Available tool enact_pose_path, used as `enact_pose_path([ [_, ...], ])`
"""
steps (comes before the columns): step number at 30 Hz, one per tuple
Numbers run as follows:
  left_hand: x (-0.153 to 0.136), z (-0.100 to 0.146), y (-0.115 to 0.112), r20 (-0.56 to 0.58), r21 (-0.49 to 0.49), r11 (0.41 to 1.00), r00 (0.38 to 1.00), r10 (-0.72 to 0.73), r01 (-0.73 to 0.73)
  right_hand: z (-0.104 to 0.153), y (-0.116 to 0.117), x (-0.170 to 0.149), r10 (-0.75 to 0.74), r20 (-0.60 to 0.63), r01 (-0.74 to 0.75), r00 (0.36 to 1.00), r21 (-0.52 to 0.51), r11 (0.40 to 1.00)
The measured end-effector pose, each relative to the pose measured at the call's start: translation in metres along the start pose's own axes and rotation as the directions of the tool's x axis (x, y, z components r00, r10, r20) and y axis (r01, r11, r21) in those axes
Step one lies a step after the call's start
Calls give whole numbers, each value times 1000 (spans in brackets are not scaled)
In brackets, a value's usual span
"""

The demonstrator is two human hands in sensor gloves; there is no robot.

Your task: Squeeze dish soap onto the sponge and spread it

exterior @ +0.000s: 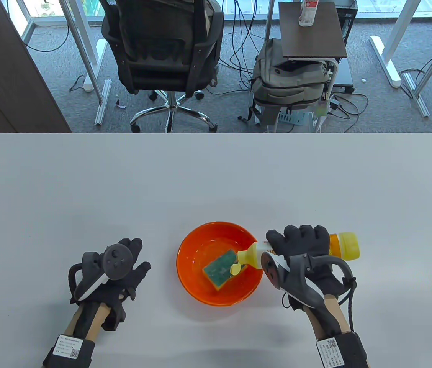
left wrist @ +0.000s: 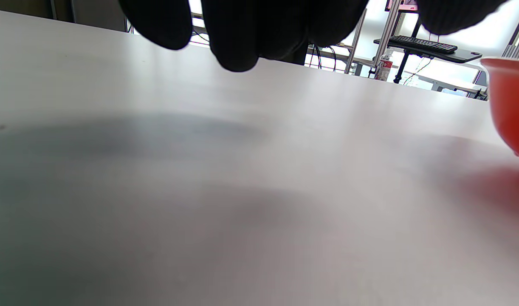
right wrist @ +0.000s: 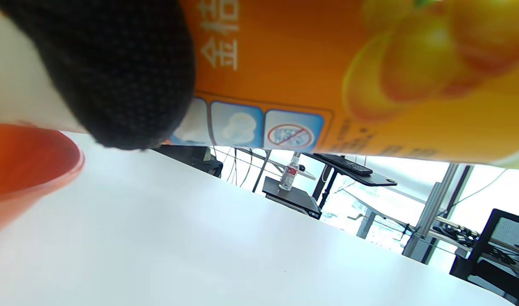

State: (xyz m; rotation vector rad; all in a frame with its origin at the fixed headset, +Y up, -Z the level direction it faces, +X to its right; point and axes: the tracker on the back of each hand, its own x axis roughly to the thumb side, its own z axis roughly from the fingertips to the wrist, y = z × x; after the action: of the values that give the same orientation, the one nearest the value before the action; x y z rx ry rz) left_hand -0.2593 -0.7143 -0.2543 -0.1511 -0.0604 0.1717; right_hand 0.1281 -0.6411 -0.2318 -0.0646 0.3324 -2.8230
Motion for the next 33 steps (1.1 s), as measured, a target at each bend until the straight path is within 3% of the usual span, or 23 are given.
enact_pose_path([
  [8,0,0,0,-1,-2,1000,1000,2,-2,-3,3,-22,22,-78,-20,997,24,999],
  [13,-1,0,-1,-2,-2,1000,1000,4,-4,-3,3,-20,24,-75,-21,997,38,999],
  [33,-1,-1,-3,8,-4,1000,1000,6,-6,3,-2,59,3,141,-6,990,20,1000],
])
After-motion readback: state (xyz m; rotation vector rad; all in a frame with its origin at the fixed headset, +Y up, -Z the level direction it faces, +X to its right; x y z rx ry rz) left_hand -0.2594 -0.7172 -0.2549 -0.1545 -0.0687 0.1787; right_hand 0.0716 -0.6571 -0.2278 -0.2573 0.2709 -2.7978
